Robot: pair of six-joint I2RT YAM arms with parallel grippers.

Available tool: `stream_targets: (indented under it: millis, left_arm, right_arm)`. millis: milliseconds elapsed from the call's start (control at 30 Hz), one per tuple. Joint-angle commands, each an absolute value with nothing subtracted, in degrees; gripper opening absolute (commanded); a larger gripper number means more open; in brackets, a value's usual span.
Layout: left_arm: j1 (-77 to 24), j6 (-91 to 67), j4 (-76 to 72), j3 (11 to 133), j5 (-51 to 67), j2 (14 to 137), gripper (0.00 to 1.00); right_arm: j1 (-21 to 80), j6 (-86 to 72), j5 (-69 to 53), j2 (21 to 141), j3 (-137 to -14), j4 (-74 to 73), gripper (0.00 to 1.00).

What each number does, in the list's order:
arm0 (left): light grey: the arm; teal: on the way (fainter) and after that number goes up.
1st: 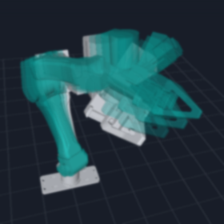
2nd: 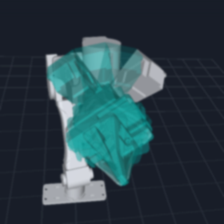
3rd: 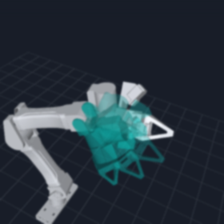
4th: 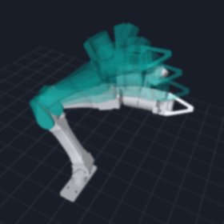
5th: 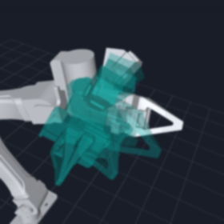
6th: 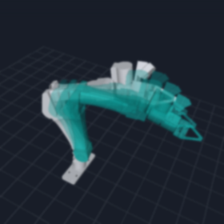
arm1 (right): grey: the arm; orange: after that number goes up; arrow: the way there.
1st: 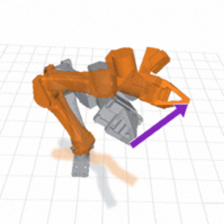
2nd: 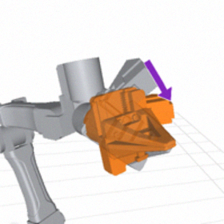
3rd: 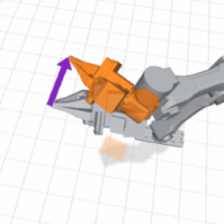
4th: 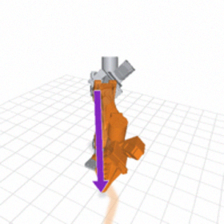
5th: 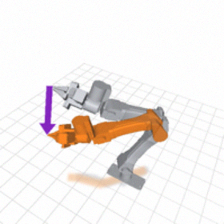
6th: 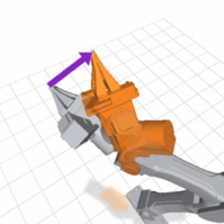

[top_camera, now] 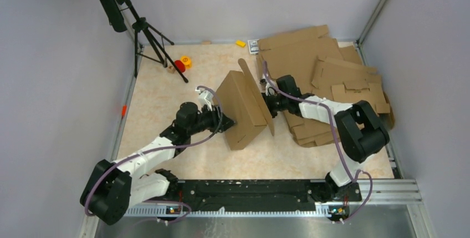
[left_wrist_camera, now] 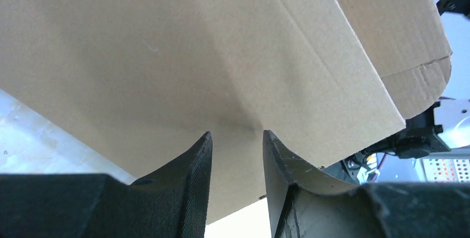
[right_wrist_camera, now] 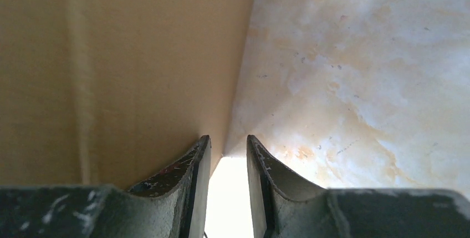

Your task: Fold the paper box

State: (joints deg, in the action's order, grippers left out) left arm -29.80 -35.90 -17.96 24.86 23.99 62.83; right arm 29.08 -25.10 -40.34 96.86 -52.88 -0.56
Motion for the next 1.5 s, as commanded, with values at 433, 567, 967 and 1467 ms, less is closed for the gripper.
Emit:
stream_targets:
  millis: [433,567,967,1467]
  left_arm:
    - [-29.9,-30.7,-9.4,26.4,23.5,60.0,0.42]
    - [-29.8,-32.6,-9.2,25.6,23.0,58.8,0.42]
    - [-29.8,-31.2,11.7,29.1,4.5,54.5,0.42]
    - [-29.8,-31.4,12.5,28.3,7.2,51.2,0.41]
  right_arm:
    - [28.3,-21.1,-36.7,87.7,-55.7,-6.7,0.37]
    - [29.3,-20.1,-36.6,88.0,-59.0,-9.4,0.37]
    - [34.0,-19.6,-32.8,90.5,-66.5,-13.9,0.37]
    - [36.1,-18.6,-27.7,90.3,-68.5,-17.4,0.38]
